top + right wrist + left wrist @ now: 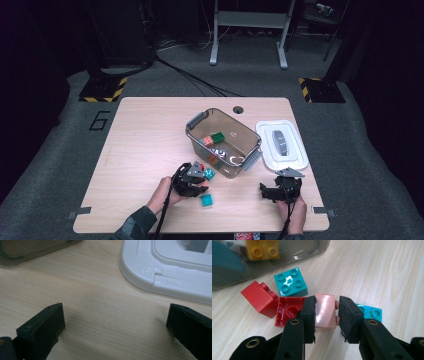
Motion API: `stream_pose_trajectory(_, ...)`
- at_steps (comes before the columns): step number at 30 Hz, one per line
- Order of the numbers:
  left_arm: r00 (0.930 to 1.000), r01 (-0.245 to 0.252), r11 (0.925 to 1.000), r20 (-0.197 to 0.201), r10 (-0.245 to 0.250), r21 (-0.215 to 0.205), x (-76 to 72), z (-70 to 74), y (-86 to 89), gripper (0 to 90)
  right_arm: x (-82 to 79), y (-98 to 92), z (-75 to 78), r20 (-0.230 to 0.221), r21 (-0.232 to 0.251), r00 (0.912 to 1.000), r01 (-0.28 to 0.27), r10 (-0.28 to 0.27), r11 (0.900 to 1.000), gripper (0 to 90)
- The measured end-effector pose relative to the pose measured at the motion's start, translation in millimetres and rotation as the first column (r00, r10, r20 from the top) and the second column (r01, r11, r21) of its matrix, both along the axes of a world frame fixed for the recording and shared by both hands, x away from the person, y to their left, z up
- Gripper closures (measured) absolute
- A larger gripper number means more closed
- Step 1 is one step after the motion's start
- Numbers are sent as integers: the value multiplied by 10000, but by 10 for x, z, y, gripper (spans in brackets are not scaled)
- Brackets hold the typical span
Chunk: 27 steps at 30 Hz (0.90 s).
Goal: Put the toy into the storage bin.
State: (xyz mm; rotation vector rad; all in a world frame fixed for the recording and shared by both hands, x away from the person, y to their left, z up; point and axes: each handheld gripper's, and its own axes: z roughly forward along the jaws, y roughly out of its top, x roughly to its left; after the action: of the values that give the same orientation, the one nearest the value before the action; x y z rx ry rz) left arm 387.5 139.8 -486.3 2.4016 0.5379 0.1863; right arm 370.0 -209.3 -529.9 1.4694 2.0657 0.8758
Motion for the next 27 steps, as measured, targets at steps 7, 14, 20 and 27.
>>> stream_pose_trajectory(7, 9997, -202, 9991, 121, 207, -373, 17, 126, 83, 671, 0, 0, 0, 1, 0, 10000, 3, -3, 10000, 11)
stream_pose_trajectory(14, 9997, -255, 9981, 51, 258, -556, 42, 216, 147, 671, 0, 0, 0, 1, 2, 10000, 3, -3, 10000, 11)
stream_pose_trajectory(20, 9986, -409, 9954, 288, 436, -862, 48, 341, 192, 671, 0, 0, 0, 1, 0, 10000, 1, -1, 10000, 11)
stream_pose_trajectory(27, 9974, -468, 9944, 505, 518, -943, 85, 496, 246, 671, 0, 0, 0, -1, 2, 10000, 3, -3, 10000, 11)
